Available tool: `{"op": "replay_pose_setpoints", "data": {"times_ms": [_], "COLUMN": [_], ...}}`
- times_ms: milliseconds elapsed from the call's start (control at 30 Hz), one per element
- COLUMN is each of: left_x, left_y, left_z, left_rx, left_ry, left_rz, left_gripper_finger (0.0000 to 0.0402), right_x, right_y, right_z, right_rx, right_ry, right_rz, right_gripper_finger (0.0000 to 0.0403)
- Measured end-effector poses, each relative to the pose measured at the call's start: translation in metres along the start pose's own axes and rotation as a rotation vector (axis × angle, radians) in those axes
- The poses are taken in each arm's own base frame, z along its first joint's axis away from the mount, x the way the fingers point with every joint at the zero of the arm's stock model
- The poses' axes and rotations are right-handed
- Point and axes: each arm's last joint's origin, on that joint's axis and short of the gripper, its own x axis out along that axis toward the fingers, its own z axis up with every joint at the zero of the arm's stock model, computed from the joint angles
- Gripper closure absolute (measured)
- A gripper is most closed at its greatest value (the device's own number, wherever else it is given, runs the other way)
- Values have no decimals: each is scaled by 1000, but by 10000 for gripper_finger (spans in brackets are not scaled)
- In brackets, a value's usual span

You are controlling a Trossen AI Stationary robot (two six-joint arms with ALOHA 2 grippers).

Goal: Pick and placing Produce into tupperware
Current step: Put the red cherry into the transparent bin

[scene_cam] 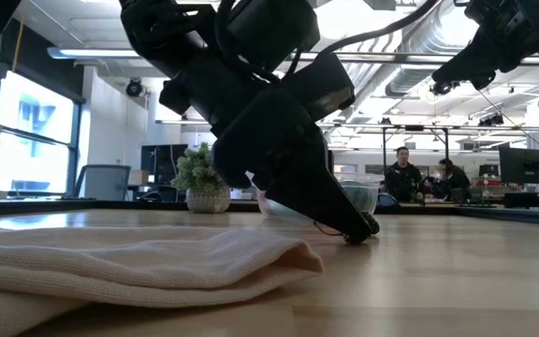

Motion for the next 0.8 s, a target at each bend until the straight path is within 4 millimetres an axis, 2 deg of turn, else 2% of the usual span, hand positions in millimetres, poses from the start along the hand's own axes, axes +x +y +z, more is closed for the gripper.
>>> {"op": "replay_pose_setpoints", "data": {"times_ms": [367, 533, 800], "left_x": [0, -2, -17], "left_y": [0, 0, 2], "left_z": [4, 21, 64], "left_rx": [-7, -11, 9], "left_ry": [0, 20, 138], "left_rz": [-3, -24, -35], "left_gripper_finger": [328, 328, 328], "right_x": [0, 0, 0], "right_y": [0, 0, 0], "right_z": [0, 0, 0], "right_rx": [0, 0, 0], "right_ry": [0, 0, 0], "right_rz": [0, 0, 0], "right_gripper_finger": [402, 402, 402]}}
